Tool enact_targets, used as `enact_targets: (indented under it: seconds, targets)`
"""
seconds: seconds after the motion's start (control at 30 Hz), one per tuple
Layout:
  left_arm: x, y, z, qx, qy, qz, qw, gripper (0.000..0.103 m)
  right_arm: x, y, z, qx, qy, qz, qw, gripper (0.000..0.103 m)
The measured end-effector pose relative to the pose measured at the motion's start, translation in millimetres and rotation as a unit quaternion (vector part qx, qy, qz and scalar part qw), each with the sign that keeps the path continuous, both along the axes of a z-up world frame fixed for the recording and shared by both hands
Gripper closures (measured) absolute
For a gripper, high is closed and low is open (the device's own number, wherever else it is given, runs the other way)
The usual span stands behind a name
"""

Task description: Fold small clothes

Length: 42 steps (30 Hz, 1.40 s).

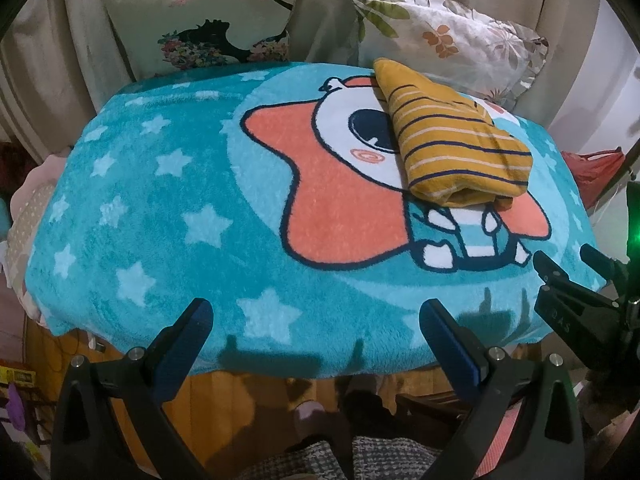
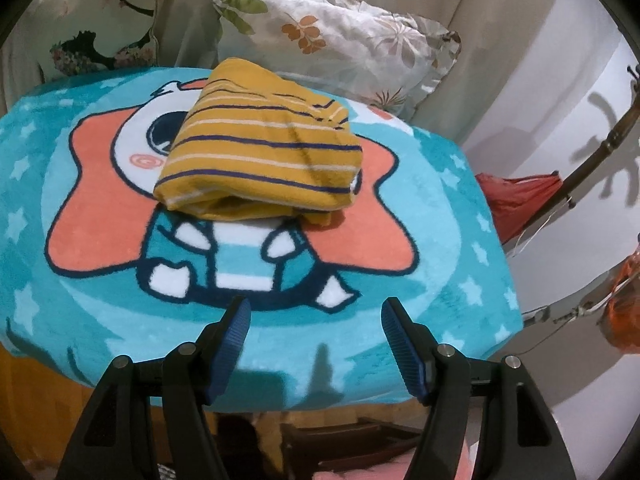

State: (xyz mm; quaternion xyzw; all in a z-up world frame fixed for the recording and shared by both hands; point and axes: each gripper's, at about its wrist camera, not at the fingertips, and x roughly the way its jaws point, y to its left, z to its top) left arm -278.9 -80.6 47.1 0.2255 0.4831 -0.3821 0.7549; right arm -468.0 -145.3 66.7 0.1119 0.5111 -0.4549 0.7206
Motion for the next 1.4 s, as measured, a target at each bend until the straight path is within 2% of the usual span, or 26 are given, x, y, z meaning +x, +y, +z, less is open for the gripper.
enact_targets:
  seconds: [0.43,0.9,1.2,1.4]
  targets:
    - [-8,-11,-5,0.007,-0.001,-0.006,1.0,0.0,-4,-3,3,-0.015,0.009,-0.005,1.0,0.03]
    - [-6,-9,-6,0.008,0.002,-0.002,1.0,0.0,3,2,9,-0.03,0.011,0.004,0.999,0.029]
    - [-3,-7,-5,0.007,0.002,-0.002,1.0,0.0,9,8,18,-0.064,0.024,0.009,0.998,0.027]
    - [1,-3,-5,0.006,0.002,0.0,1.0,0.0,13,10,18,-0.063,0.028,0.013,0.998,0.027]
